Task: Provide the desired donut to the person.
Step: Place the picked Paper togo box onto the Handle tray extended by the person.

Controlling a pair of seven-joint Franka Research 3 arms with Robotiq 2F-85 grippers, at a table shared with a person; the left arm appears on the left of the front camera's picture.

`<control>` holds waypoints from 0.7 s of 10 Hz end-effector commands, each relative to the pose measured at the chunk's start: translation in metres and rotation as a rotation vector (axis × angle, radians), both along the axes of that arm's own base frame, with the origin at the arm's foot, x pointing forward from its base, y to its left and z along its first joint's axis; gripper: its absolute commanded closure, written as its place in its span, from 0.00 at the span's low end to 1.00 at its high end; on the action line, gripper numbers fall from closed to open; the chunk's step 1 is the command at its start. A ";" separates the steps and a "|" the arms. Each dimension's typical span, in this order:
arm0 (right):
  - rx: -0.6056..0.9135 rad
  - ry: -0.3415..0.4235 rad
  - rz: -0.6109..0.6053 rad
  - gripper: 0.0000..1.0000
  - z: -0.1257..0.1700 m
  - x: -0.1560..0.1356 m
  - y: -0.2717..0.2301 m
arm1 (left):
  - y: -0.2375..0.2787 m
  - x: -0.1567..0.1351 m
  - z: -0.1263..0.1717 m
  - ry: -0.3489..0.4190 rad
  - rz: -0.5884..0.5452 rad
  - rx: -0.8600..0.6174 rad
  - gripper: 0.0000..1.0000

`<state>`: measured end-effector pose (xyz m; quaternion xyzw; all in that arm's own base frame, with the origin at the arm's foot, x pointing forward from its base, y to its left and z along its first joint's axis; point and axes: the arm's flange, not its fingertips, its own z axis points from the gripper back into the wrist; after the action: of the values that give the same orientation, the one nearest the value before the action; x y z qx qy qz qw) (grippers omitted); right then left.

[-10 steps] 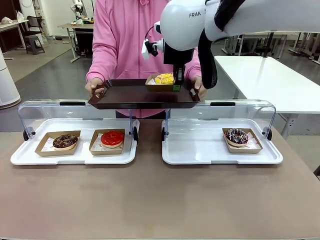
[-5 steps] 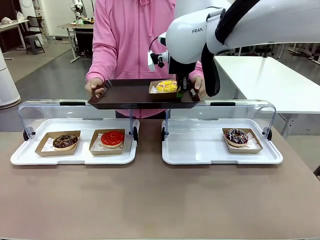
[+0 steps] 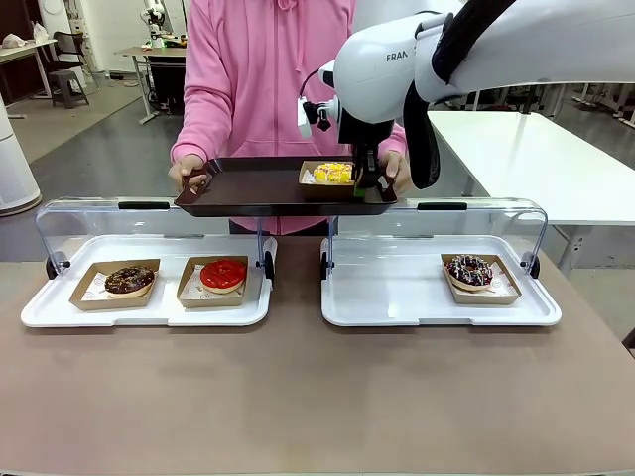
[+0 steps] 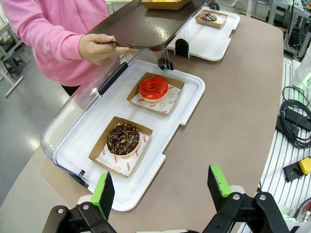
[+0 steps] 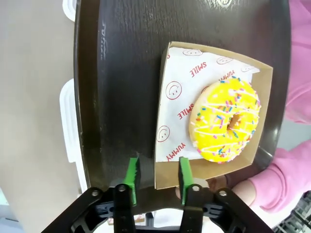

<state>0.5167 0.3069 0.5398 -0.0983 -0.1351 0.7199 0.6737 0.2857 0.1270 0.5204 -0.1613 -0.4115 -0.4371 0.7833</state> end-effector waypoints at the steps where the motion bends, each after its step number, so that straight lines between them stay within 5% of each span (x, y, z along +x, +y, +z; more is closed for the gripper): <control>1: 0.036 0.025 0.022 0.00 0.003 -0.002 -0.009 | 0.003 -0.001 -0.001 -0.013 -0.017 -0.008 0.00; 7: 0.003 0.059 0.051 0.00 0.029 -0.014 -0.003 | 0.003 -0.001 -0.001 -0.013 -0.017 -0.008 0.00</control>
<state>0.5000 0.3060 0.5653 -0.0872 -0.1253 0.7320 0.6639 0.2857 0.1270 0.5204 -0.1613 -0.4115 -0.4371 0.7833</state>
